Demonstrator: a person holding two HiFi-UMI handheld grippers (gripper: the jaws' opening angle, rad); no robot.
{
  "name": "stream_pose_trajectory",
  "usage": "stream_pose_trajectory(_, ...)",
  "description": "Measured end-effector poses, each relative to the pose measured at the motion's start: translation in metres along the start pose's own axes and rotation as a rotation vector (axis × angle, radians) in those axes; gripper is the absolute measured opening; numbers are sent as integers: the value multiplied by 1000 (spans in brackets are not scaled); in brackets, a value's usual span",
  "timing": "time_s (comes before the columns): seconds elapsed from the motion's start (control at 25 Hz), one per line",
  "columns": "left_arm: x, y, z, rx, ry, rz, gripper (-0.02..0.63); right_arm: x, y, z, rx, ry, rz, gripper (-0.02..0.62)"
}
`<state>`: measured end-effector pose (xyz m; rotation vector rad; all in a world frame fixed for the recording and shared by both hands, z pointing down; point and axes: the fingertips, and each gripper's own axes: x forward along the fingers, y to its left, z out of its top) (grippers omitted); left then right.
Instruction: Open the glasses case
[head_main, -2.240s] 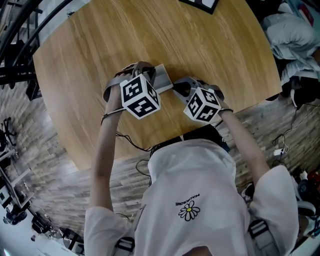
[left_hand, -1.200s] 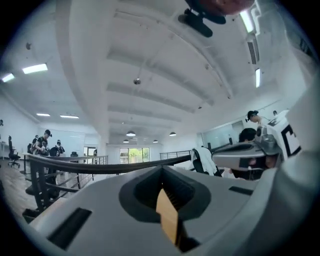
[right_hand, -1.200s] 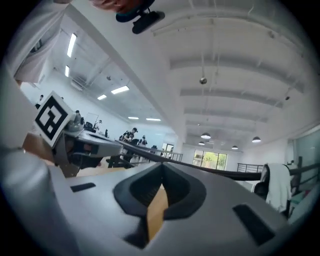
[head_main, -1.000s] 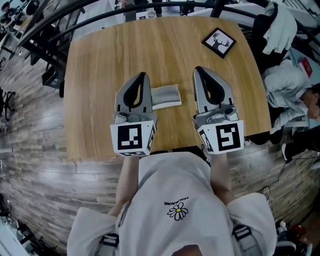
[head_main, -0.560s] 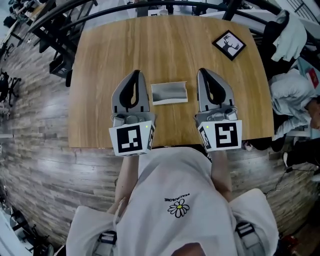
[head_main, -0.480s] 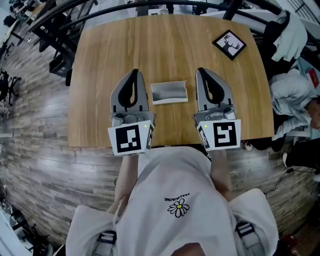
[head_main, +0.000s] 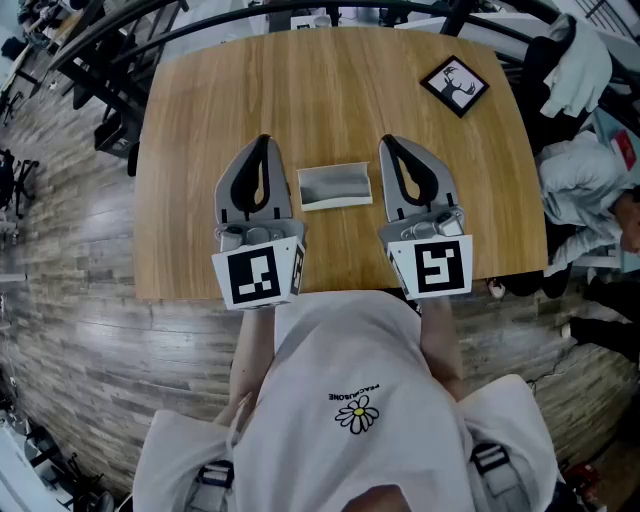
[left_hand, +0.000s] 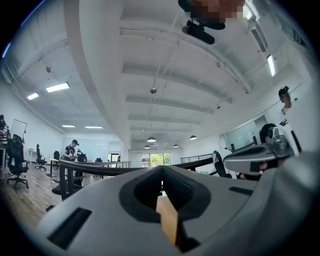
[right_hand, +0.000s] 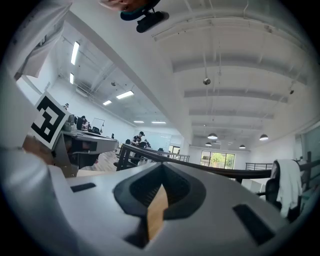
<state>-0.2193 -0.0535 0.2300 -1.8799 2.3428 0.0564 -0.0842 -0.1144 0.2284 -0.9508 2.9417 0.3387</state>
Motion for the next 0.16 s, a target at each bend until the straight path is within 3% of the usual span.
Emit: stream_pose_trajectory(0.16,2,0,-1,-4,2,6,17,0,-6,-2,0,3,-13,6)
